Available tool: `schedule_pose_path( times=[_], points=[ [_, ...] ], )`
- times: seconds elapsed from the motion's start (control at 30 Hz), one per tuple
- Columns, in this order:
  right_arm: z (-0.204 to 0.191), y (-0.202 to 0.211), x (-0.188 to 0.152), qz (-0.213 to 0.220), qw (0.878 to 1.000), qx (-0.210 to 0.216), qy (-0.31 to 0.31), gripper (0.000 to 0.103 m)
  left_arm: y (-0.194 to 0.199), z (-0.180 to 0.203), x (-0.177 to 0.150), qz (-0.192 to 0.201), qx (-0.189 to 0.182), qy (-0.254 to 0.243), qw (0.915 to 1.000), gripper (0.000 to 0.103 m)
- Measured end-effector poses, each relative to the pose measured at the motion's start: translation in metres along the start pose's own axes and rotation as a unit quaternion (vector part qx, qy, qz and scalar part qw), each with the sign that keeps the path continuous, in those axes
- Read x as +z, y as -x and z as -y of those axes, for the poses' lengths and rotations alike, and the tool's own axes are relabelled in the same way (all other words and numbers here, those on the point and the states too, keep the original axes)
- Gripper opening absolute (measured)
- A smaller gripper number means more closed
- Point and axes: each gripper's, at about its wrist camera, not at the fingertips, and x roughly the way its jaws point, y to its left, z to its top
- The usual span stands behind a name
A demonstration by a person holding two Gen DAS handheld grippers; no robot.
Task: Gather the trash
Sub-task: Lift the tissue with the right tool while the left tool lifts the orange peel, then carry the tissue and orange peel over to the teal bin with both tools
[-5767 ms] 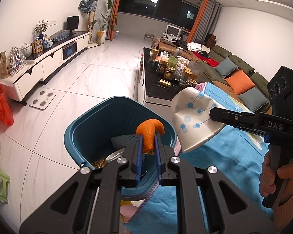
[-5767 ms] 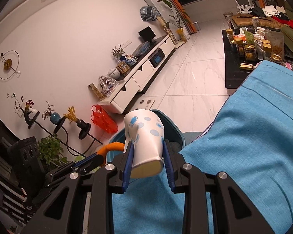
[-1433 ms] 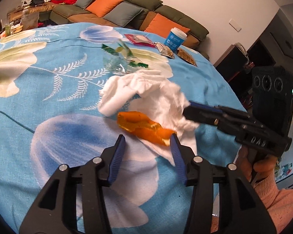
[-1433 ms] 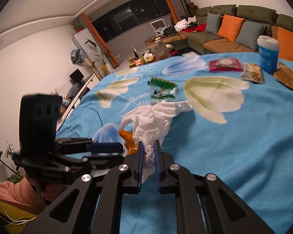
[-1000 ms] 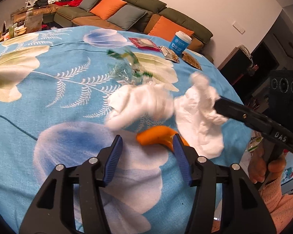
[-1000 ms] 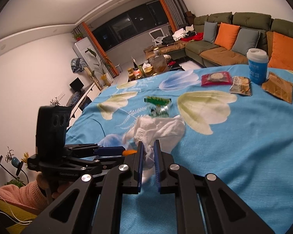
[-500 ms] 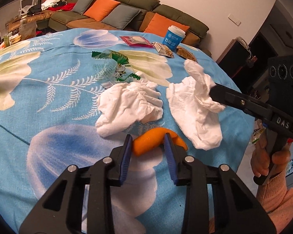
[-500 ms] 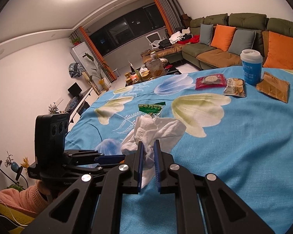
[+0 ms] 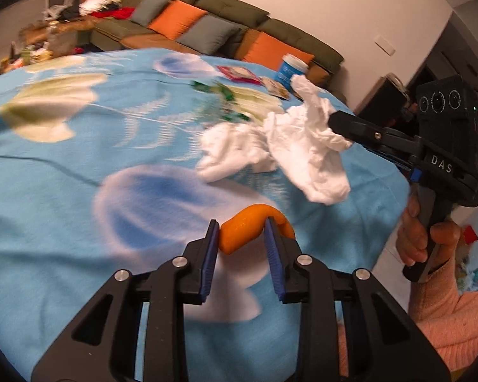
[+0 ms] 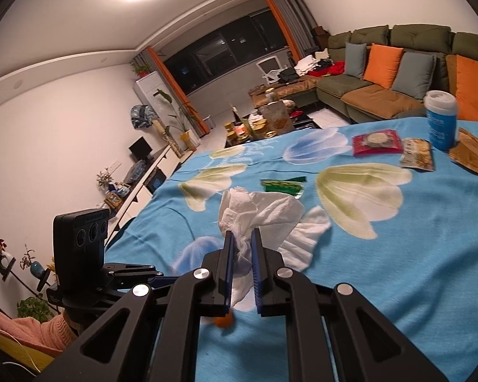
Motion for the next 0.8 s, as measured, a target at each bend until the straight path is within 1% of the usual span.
schedule_pose_path(
  times=[0.2, 0.3, 0.37, 0.53, 0.8],
  points=[
    [-0.023, -0.017, 0.003, -0.006, 0.999, 0.032, 0.016, 0.01, 0.035, -0.023, -0.012, 0.031, 0.037, 0.025, 0.9985, 0.029],
    [-0.036, -0.027, 0.004, -0.011, 0.998, 0.049, 0.025, 0.01, 0.053, -0.037, -0.017, 0.046, 0.064, 0.038, 0.9962, 0.029],
    [-0.045, -0.032, 0.004, -0.014, 0.998, 0.057, 0.03, 0.009, 0.062, -0.045, -0.02, 0.054, 0.073, 0.049, 0.9947, 0.029],
    [-0.066, -0.053, 0.006, -0.026, 0.996, 0.081, 0.042, 0.01, 0.087, -0.065, -0.028, 0.074, 0.1, 0.08, 0.989, 0.029],
    [-0.096, -0.078, 0.009, -0.043, 0.991, 0.108, 0.067, 0.01, 0.124, -0.081, -0.038, 0.105, 0.142, 0.102, 0.9789, 0.029]
  ],
)
